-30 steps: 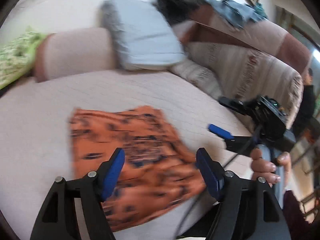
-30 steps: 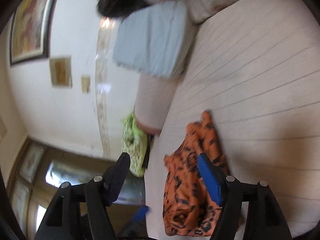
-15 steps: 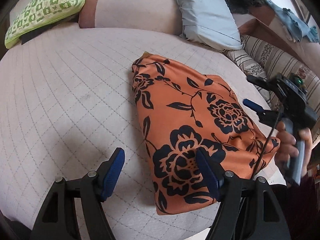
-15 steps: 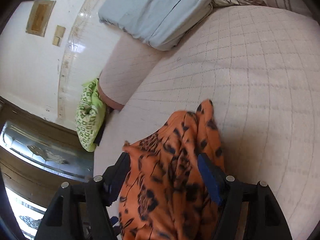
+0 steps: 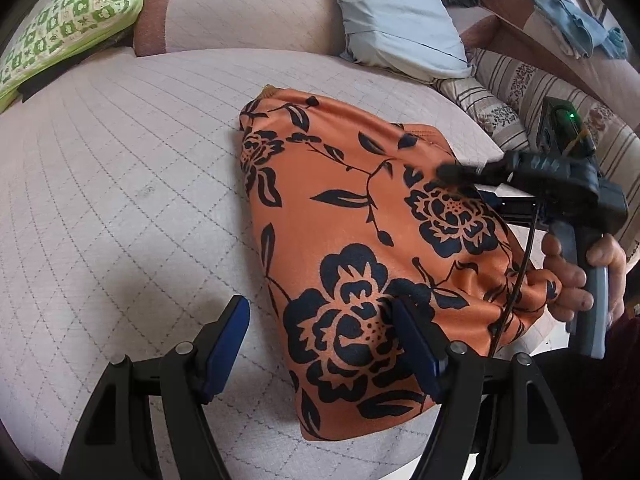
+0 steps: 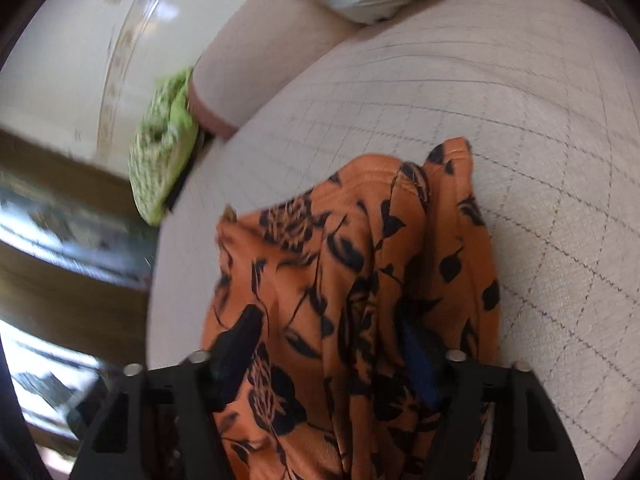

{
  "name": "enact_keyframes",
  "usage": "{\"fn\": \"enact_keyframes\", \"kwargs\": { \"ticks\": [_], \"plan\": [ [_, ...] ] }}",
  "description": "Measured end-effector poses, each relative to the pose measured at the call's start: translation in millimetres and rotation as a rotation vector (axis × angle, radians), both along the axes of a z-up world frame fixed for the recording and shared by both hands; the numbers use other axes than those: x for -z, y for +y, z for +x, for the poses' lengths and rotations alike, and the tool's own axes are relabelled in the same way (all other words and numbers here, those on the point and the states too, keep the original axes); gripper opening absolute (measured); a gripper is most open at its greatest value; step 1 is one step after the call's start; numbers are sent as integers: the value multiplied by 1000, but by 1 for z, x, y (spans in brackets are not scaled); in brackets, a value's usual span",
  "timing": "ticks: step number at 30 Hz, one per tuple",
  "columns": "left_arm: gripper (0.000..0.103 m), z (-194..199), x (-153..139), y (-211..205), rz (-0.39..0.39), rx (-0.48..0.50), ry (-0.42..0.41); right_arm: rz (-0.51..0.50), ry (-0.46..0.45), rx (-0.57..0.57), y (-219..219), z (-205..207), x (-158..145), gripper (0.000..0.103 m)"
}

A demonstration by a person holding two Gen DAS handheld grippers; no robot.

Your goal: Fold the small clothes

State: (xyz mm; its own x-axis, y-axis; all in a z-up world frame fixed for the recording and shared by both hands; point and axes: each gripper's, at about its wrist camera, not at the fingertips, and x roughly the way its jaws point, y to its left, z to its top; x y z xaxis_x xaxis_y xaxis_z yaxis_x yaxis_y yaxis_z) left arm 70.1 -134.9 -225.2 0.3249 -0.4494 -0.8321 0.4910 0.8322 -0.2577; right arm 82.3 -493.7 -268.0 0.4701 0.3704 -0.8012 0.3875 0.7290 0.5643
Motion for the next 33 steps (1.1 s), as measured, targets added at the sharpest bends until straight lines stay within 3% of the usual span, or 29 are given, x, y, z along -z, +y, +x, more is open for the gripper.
{"fn": "enact_keyframes", "kwargs": {
  "ticks": [3, 8, 10, 11, 14, 16, 20, 22, 25, 27, 29, 31, 33],
  "plan": [
    [75, -1, -3, -2, -5, 9, -6, -97, 8, -41, 11, -4, -5, 28],
    [75, -9, -25, -16, -1, 57, -102, -207, -181, 8, 11, -25, -59, 25],
    [75, -8, -24, -29, 17, 81, -117, -221, -194, 55, -1, -29, -63, 25],
    [75, -6, -21, -34, 34, 85, -113, -220, -177, 66, -6, -29, -60, 25],
    [75, 1, 1, -50, 101, 98, -49, -159, 52, 132, -31, -21, -17, 32],
    [75, 1, 2, -48, 83, 77, -30, -101, 83, 164, -40, -25, -11, 37],
    [75, -5, -8, -35, 73, 95, -41, -137, -77, 209, -44, -58, -45, 37],
    [75, -9, -8, -31, 79, 111, -48, -87, -174, 242, -43, -79, -59, 37],
    [75, -9, -4, -26, 73, 104, -30, -109, -288, 203, -30, -104, -84, 37],
    [75, -12, -2, -27, 69, 104, -25, -140, -299, 152, -9, -100, -91, 36],
    [75, -14, 1, -26, 74, 107, -25, -143, -266, 83, 10, -101, -88, 36],
    [76, -17, 6, -21, 71, 106, -21, -177, -159, 23, 30, -106, -70, 36],
    [78, -18, 13, -18, 47, 111, 8, -215, 12, -14, 41, -111, -41, 36]
  ]
}}
